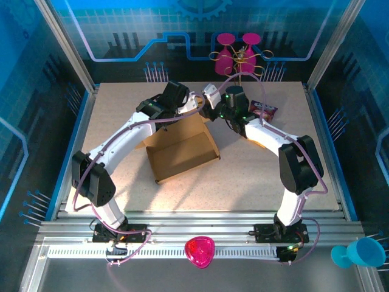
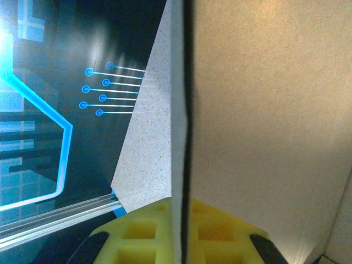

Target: Fold the paper box

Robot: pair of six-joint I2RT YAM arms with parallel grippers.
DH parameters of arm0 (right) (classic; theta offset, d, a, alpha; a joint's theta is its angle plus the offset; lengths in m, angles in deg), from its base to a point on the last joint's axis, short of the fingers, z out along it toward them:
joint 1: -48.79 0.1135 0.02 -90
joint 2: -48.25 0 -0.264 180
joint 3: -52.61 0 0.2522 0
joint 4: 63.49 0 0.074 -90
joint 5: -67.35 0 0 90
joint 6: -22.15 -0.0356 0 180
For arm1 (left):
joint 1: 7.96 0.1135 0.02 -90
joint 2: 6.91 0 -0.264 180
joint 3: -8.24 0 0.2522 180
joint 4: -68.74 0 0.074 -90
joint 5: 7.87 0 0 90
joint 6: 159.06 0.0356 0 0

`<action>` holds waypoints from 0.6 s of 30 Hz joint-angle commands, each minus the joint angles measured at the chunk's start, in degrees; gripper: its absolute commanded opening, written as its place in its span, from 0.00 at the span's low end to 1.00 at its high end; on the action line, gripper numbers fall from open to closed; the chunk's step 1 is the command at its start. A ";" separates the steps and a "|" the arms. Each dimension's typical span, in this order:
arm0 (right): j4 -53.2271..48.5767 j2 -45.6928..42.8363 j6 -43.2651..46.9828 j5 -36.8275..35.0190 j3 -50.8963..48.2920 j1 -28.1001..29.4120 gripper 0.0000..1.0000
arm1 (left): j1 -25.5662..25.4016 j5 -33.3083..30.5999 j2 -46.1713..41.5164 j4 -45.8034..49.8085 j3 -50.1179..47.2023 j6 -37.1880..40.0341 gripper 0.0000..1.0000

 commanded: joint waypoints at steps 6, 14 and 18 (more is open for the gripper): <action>0.73 -3.76 -0.31 -3.28 -2.42 1.14 0.14 | -0.89 0.66 0.57 -1.27 1.99 0.13 0.00; 8.08 -6.02 -2.56 -3.76 -8.79 0.46 0.00 | -1.18 -3.96 -3.60 3.04 8.21 -19.90 0.70; 9.54 -6.83 -3.16 -2.68 -10.93 -0.86 0.00 | 3.72 2.07 -12.01 9.18 5.25 -37.11 0.85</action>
